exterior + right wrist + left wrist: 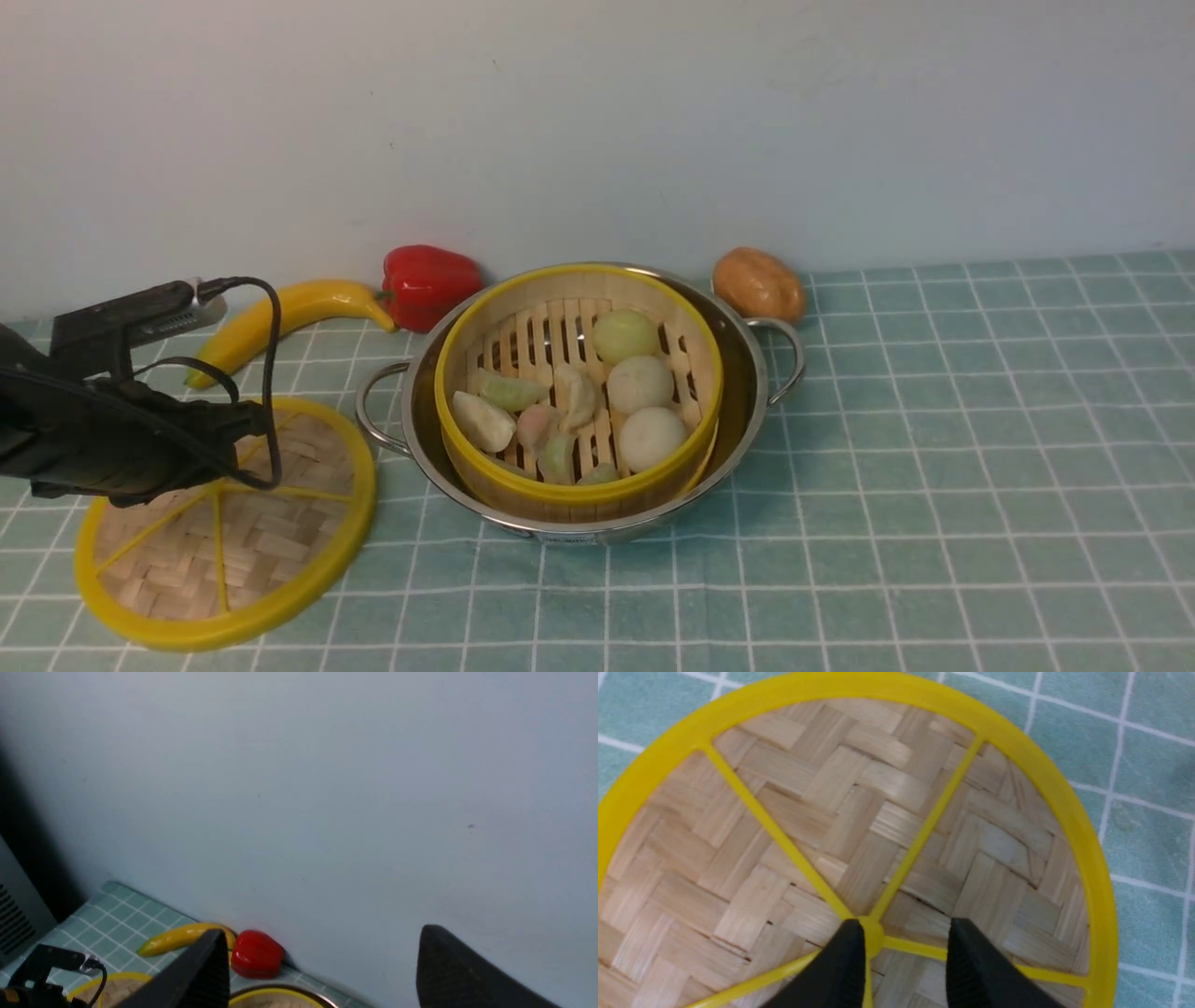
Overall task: Place the steamer in the pot on the blue tablecloth, and put the lid on the steamer.
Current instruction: 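Grasp the bamboo steamer lid lying on the table by its centre knob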
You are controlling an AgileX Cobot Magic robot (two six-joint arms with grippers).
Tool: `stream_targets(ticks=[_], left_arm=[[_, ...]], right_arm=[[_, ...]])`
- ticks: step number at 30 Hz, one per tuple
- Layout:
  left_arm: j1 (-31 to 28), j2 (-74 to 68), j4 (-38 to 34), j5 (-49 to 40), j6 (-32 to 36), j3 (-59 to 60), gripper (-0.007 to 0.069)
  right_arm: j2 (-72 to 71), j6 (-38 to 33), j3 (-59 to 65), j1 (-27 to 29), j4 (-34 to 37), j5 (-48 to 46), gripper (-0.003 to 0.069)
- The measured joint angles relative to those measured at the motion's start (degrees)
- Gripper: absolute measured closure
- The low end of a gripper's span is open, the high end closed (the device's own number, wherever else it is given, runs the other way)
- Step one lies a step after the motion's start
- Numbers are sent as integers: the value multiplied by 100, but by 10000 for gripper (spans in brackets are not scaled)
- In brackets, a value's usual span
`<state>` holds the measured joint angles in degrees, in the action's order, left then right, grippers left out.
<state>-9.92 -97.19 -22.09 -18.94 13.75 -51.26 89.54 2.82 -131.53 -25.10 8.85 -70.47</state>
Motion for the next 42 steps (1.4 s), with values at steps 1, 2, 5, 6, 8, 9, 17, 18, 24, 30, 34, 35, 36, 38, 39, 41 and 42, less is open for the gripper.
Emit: stream_targets(ticks=[1, 2, 5, 6, 8, 9, 17, 18, 24, 30, 34, 35, 36, 38, 39, 41, 42], left_arm=[[14, 0, -2, 19, 26, 0, 382], [19, 0, -2, 32, 36, 0, 382], [19, 0, 3, 78, 40, 0, 382], [19, 0, 3, 85, 40, 0, 382], [19, 0, 22, 102, 40, 0, 382], [19, 0, 29, 114, 40, 0, 382], [19, -97, 133, 254, 40, 0, 382], [19, -141, 139, 254, 40, 0, 382], [19, -419, 170, 273, 40, -20, 382], [19, -547, 170, 425, 47, -54, 382], [19, -551, 170, 420, 41, -54, 431], [19, -551, 170, 414, 35, -54, 464], [19, -551, 164, 407, 35, -59, 488], [19, -551, 153, 388, 29, -64, 505], [19, -551, 153, 388, 25, -64, 504], [19, -551, 153, 388, 25, -64, 504], [19, -551, 153, 388, 25, -64, 504]], right_arm=[[0, 0, 86, 0, 0, -4, 141], [0, 0, 226, 0, 0, -12, 141], [0, 0, 400, 0, 0, -19, 141], [3, 0, 429, 0, 0, -19, 141], [3, -7, 458, 0, 0, -23, 141], [3, -7, 458, 0, 0, -23, 141], [3, -11, 464, 0, 0, -23, 141], [3, -11, 464, 0, 0, -23, 141], [3, -13, 464, 0, 0, -23, 141], [3, -13, 464, 0, 6, -23, 141], [3, -13, 464, 0, 6, -23, 141], [3, -13, 464, 0, 6, -23, 141], [3, -13, 464, 0, 6, -23, 140], [3, -13, 464, 0, 6, -23, 140], [3, -13, 464, 0, 6, -23, 140], [3, -13, 464, 0, 0, -23, 140], [3, -13, 464, 0, 0, -23, 140]])
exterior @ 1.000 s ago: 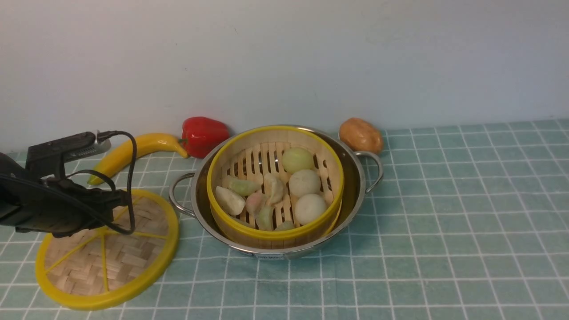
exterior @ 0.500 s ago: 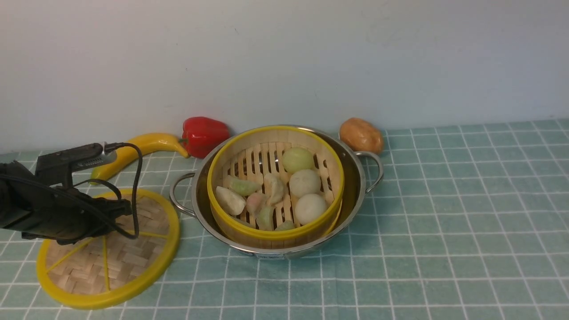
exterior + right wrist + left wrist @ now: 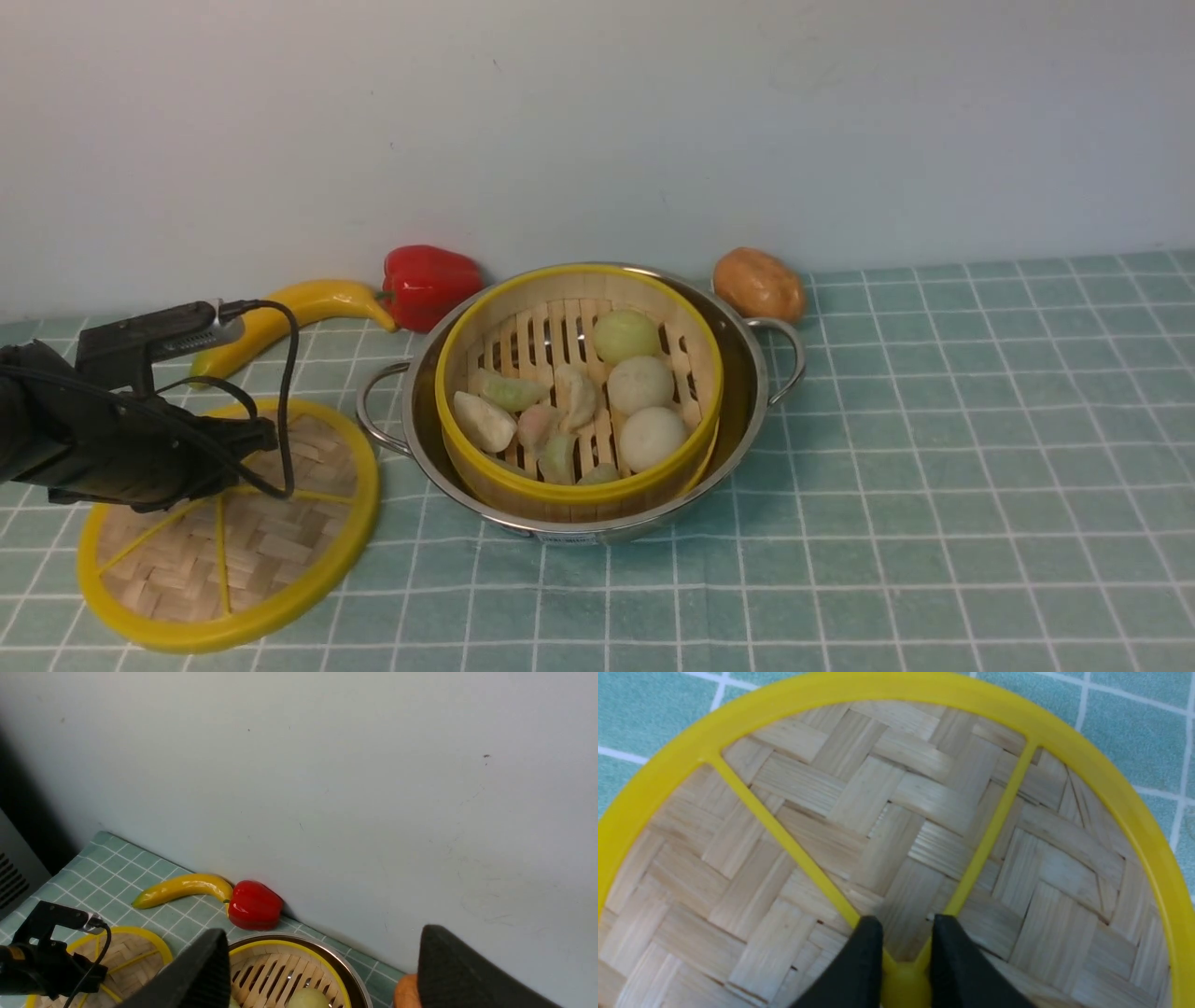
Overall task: Place the steamer in the pot on the blue tablecloth, and put the lid on the steamer.
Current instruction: 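Grasp the bamboo steamer lid lying on the table by its centre knob, then place the yellow bamboo steamer lid onto the steamer in the pot with the left gripper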
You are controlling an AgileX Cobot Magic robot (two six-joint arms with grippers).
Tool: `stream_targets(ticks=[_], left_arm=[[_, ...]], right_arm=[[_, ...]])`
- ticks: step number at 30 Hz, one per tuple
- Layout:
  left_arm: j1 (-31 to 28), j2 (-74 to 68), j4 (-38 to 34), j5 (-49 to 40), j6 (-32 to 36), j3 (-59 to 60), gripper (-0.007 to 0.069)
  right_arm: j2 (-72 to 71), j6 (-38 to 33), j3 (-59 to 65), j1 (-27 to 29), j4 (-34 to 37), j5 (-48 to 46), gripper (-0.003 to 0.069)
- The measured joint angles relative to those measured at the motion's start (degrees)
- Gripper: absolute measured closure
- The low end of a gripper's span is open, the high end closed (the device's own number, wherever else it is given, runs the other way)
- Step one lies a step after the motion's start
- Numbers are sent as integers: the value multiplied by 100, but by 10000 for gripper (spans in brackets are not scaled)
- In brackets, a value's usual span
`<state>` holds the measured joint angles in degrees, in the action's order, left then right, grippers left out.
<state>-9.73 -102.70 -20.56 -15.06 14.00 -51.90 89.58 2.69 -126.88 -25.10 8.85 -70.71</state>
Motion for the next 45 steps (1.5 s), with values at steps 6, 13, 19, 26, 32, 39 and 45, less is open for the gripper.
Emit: stream_targets(ticks=[6, 13, 19, 26, 32, 39, 45], left_arm=[[0, 27, 0, -8, 0, 0, 504], [0, 301, 484, -1071, -72, -479, 504], [0, 575, 1694, -2124, -886, -1293, 504], [175, 661, 2987, -3285, -1813, -2187, 504], [1083, 666, 3011, -3335, -1792, -2668, 504], [2660, 632, 3086, -2606, -1787, -2786, 504], [3331, 340, 3331, -1883, -1933, -2786, 504]], right_arm=[[0, 0, 0, 0, 0, 0, 140], [0, 6, 0, 0, 0, 0, 140], [0, 6, 0, 0, 0, 0, 140], [0, 6, 0, 0, 0, 0, 140], [0, 6, 0, 0, 0, 0, 140], [0, 6, 0, 0, 0, 0, 140], [0, 6, 0, 0, 7, 0, 140]])
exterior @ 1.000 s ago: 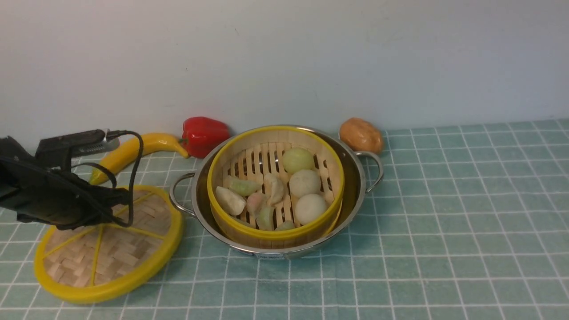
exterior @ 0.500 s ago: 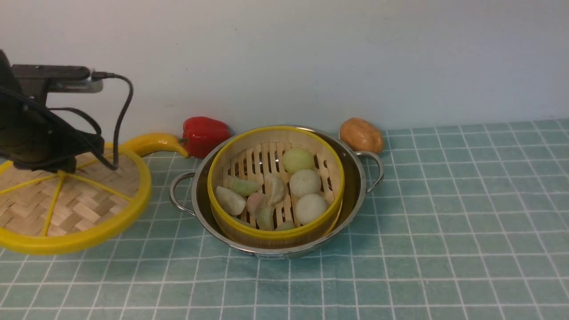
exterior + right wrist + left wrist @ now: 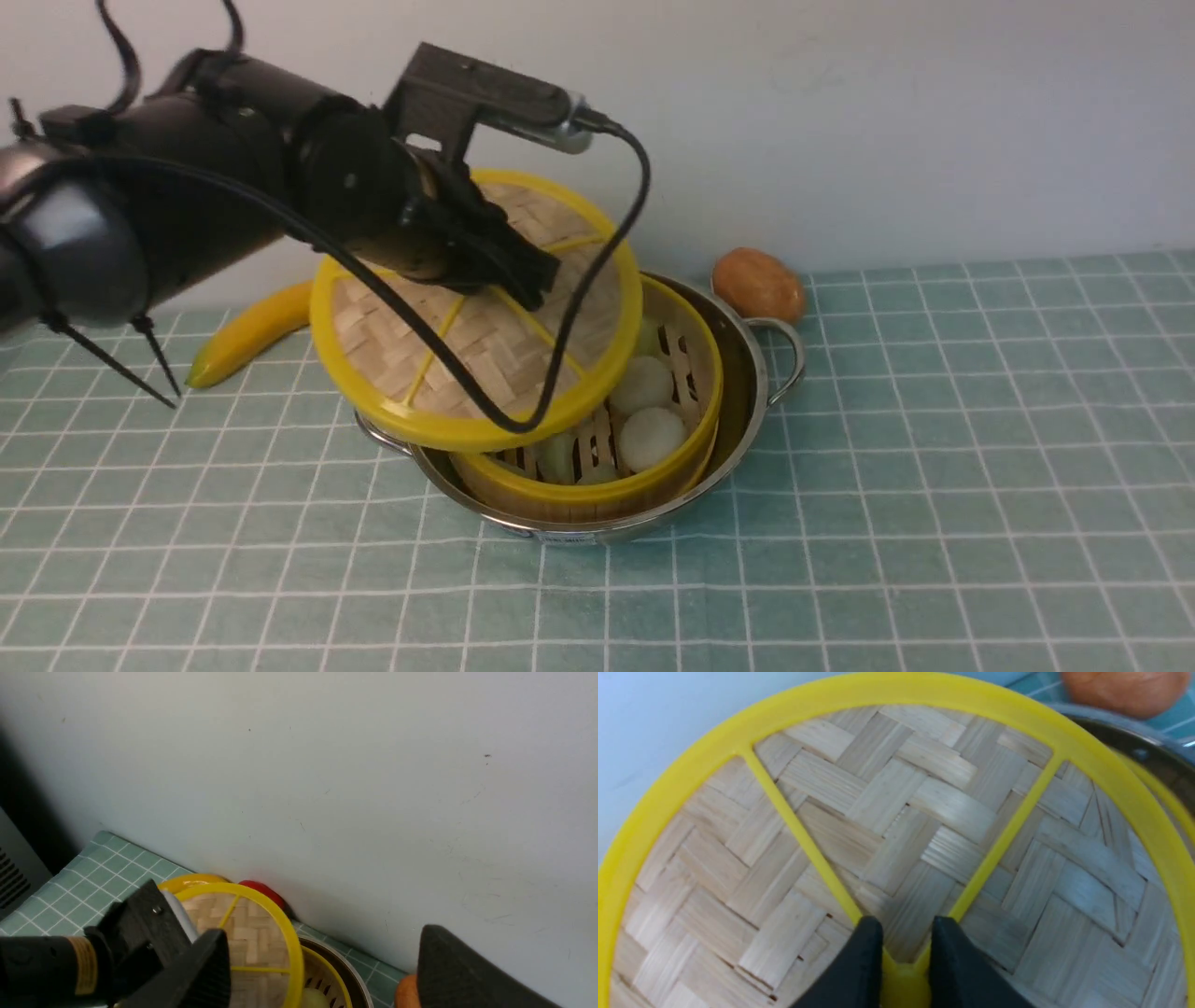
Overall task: Place the steamer in the pot on the blue tablecloth, and put the lid on the steamer.
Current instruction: 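Place the yellow bamboo steamer lid onto the steamer in the pot with the left gripper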
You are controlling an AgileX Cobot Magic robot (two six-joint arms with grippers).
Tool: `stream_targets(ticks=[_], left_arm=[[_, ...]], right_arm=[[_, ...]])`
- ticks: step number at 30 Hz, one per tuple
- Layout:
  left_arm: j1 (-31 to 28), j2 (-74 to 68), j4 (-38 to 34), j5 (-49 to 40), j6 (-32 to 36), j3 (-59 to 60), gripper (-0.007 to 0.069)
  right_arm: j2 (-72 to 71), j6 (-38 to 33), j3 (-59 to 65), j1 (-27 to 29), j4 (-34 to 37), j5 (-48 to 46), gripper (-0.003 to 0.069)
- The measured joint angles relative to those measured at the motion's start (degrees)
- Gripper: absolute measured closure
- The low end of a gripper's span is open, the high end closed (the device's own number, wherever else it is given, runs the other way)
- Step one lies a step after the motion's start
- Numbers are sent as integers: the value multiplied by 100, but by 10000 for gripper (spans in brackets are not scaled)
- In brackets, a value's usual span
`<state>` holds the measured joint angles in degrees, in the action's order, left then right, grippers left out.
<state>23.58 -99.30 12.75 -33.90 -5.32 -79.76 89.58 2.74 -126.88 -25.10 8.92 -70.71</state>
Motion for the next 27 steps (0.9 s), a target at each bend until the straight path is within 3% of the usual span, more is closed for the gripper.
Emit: stream_targets(ticks=[13, 27], left_arm=[[302, -648, 76, 623, -78, 0, 504], [491, -770, 76, 654, -81, 0, 504]], right_arm=[[0, 0, 0, 0, 120, 0, 140], [0, 0, 0, 0, 122, 0, 140]])
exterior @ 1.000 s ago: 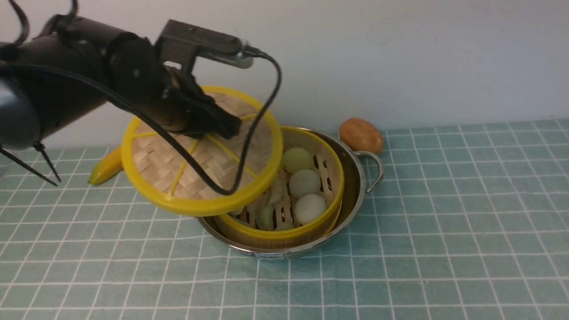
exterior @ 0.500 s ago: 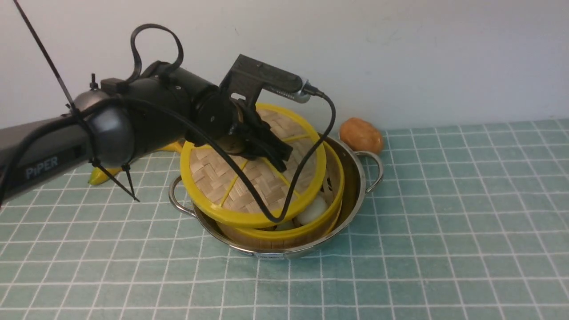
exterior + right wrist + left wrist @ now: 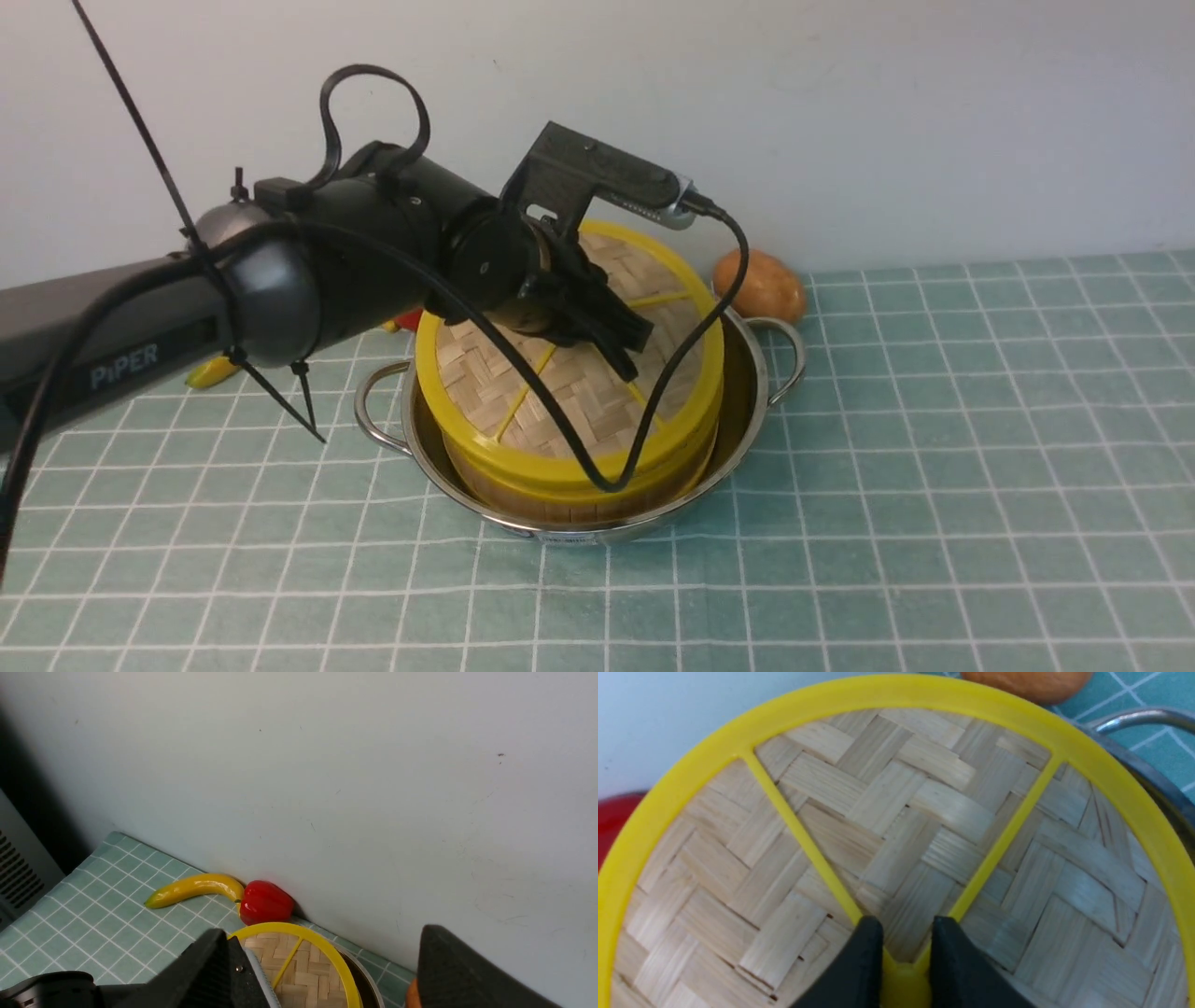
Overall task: Place the steamer in the pot on the blue tablecloth, and put the lid on the steamer.
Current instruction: 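Place the yellow bamboo steamer lid onto the steamer in the pot with the left gripper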
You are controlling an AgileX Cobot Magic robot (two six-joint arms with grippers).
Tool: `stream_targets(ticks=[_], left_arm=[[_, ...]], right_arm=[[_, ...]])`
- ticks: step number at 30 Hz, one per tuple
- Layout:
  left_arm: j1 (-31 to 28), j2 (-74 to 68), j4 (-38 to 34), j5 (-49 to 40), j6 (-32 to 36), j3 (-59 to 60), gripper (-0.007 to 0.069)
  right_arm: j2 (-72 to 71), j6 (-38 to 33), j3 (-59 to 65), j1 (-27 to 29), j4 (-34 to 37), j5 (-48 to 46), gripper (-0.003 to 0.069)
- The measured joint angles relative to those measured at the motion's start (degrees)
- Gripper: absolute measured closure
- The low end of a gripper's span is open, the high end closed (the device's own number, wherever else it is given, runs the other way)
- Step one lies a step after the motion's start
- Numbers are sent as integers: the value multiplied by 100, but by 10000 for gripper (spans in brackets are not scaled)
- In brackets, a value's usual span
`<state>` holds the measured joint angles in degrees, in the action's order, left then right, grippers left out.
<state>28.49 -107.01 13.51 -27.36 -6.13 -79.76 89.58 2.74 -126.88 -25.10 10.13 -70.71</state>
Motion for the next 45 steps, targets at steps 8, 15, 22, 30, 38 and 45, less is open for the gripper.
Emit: stream_targets(ticks=[8, 15, 22, 30, 38, 45], left_arm=[[0, -181, 28, 130, -33, 0, 504], [0, -266, 54, 205, -34, 0, 504], [0, -317, 65, 252, -34, 0, 504], [0, -334, 121, 324, -34, 0, 504], [0, -334, 127, 324, -64, 0, 504], [0, -328, 129, 324, -132, 0, 504]], right_arm=[[0, 0, 0, 0, 5, 0, 140], [0, 0, 0, 0, 5, 0, 140], [0, 0, 0, 0, 5, 0, 140], [0, 0, 0, 0, 5, 0, 140], [0, 0, 0, 0, 5, 0, 140], [0, 0, 0, 0, 5, 0, 140]])
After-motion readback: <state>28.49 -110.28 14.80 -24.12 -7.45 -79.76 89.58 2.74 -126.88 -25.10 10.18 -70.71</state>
